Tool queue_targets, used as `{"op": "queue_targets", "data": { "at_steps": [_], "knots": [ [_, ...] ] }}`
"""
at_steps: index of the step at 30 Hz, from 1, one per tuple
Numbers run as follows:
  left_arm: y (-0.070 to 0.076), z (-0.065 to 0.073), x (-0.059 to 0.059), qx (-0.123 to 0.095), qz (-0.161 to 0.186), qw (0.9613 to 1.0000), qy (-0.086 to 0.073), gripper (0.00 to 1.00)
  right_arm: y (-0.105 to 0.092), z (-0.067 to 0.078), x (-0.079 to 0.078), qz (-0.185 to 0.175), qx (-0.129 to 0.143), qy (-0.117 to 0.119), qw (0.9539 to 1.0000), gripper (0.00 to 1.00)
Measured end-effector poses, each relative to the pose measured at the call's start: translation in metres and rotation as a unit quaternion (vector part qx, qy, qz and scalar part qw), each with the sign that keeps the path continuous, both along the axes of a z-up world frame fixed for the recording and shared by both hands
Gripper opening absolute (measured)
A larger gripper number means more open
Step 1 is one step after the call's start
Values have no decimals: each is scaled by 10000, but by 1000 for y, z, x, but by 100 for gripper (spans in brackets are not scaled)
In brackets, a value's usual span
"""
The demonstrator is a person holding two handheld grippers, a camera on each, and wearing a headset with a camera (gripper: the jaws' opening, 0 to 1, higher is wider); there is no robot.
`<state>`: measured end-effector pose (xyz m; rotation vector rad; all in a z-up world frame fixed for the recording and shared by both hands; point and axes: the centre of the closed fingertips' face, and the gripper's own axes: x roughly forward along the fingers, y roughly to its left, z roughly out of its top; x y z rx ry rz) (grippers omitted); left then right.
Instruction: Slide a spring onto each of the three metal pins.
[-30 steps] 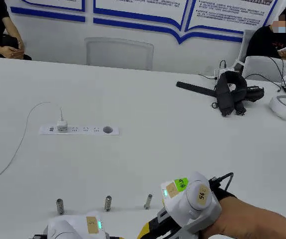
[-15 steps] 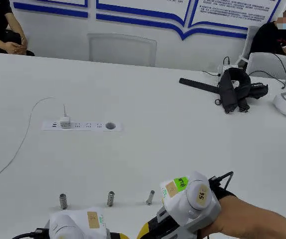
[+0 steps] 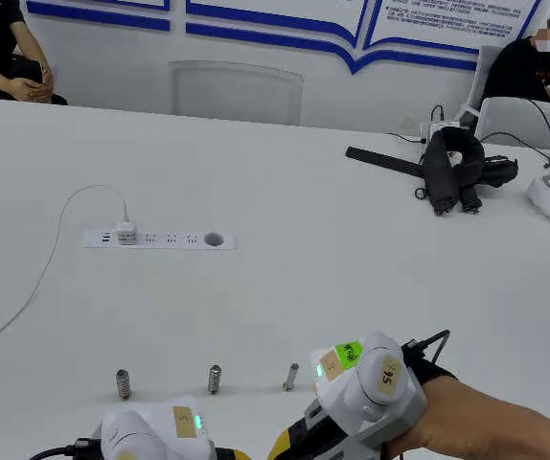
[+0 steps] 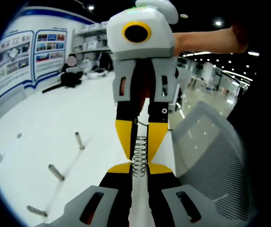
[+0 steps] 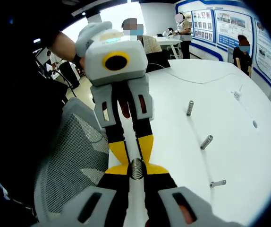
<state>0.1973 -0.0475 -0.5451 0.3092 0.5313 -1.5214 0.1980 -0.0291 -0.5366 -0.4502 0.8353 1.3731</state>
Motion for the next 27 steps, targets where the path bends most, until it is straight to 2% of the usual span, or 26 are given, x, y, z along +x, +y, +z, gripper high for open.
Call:
{"op": "queue_targets", "data": {
  "at_steps": [4, 7, 10, 12, 14, 24, 27],
  "knots": [
    [4, -7, 4, 113, 94, 9999, 16, 15, -5, -2, 2, -72, -46, -6, 10000, 12],
    [8, -8, 7, 55, 266, 9995, 151, 15, -10, -3, 5, -190, -73, -17, 9998, 12],
    [11, -13, 9, 88, 352, 9991, 217, 17, -16, -4, 6, -298, -96, -18, 9995, 12],
    [13, -15, 9, 154, 376, 9989, 217, 20, -20, -7, 7, -357, -140, 0, 9993, 12],
    [16, -18, 9, 178, 430, 9986, 238, 21, -28, -12, 11, -516, -312, 12, 9982, 12],
    [29, -30, 16, 289, 803, 9957, 357, 26, -54, -25, 27, -1043, -522, 16, 9932, 12],
    [35, -34, 20, 337, 975, 9941, 329, 26, -62, -26, 31, -1075, -592, -14, 9924, 12]
  ]
}}
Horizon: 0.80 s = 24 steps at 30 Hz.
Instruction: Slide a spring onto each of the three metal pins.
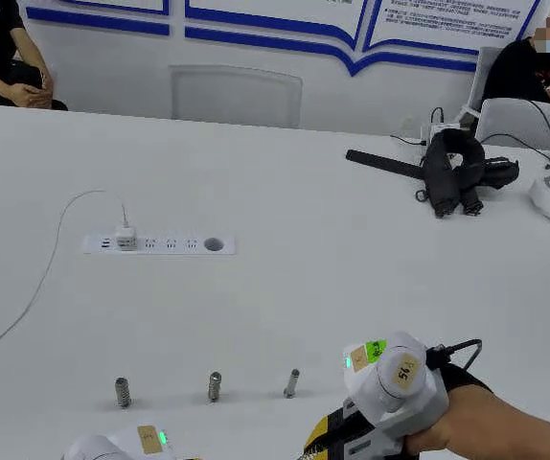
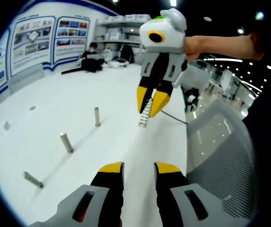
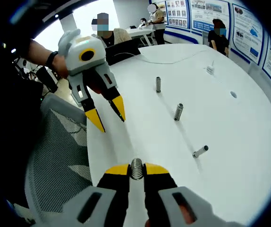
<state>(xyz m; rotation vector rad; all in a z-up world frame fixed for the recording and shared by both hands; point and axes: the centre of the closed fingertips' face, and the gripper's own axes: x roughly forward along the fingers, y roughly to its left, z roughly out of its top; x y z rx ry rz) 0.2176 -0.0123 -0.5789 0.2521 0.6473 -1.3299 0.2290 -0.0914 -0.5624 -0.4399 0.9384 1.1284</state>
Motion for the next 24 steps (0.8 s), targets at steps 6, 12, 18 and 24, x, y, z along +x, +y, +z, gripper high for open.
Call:
{"op": "queue_targets", "data": {
  "at_steps": [6, 12, 18, 24],
  "knots": [
    [10, -5, 8, 40, 278, 9996, 78, 28, -19, -3, 17, -292, -175, -59, 9994, 12],
    [21, -9, 18, 92, 606, 9981, 79, 36, -36, -4, 35, -508, -352, -87, 9981, 12],
    [30, -12, 24, 141, 854, 9962, 101, 43, -46, -3, 55, -691, -385, -144, 9968, 12],
    [40, -15, 28, 194, 1064, 9941, 128, 50, -48, -3, 69, -738, -401, -240, 9962, 12]
  ]
}}
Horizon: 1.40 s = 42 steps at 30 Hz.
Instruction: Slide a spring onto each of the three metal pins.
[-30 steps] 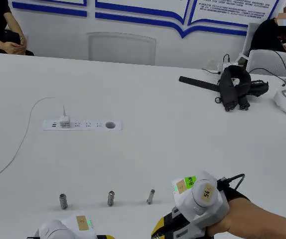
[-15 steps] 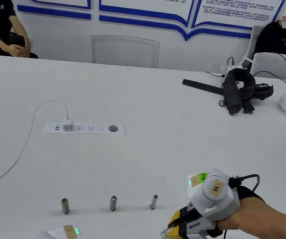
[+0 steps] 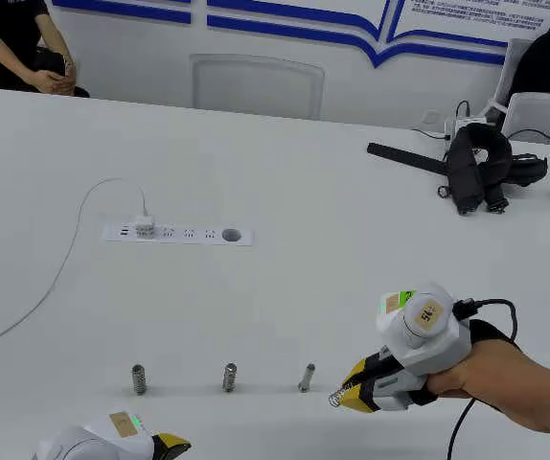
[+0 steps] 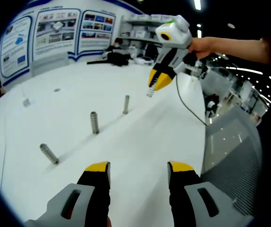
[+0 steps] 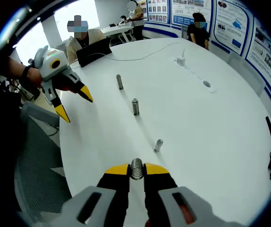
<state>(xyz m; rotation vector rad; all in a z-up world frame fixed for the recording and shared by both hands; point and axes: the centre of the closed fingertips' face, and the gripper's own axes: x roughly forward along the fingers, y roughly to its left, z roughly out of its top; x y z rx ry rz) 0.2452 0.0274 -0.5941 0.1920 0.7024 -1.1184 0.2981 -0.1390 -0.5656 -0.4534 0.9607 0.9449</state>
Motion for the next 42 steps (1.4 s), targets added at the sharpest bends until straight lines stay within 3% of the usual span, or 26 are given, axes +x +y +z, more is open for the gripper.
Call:
{"op": "queue_targets", "data": {
  "at_steps": [17, 23, 32, 42],
  "knots": [
    [14, 2, 8, -70, 513, 9985, 150, 60, -8, -2, 39, 21, -226, -68, 9997, 12],
    [22, 0, 12, 25, 583, 9982, 120, 65, -5, -7, 44, 71, -246, -6, 9997, 12],
    [29, 5, 18, -12, 737, 9972, 96, 68, 2, -13, 51, 136, -258, 35, 9996, 12],
    [31, 3, 16, -48, 816, 9965, 184, 68, 8, -16, 55, 238, -267, 64, 9993, 12]
  ]
}}
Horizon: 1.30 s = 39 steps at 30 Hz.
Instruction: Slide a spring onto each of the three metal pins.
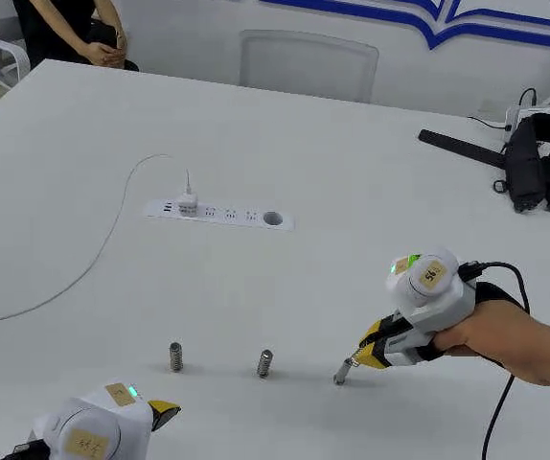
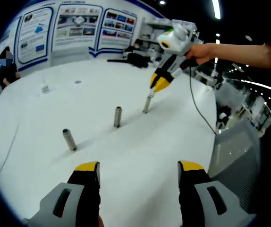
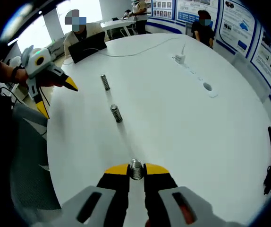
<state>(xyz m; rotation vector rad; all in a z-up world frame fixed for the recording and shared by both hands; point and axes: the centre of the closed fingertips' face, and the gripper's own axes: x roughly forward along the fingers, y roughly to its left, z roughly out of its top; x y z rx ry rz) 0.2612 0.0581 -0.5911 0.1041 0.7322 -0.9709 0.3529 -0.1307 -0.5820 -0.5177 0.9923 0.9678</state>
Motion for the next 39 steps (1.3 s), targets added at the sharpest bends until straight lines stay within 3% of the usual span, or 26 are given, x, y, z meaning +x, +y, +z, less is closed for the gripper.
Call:
{"op": "queue_targets", "data": {
  "at_steps": [17, 39],
  "knots": [
    [0, -3, -3, -32, 14, 9999, 99, 67, 6, -7, -5, 161, -57, 73, 9998, 12],
    [7, 1, 0, 12, 56, 10000, 27, 67, 11, -30, -1, 238, -172, 161, 9994, 13]
  ]
}}
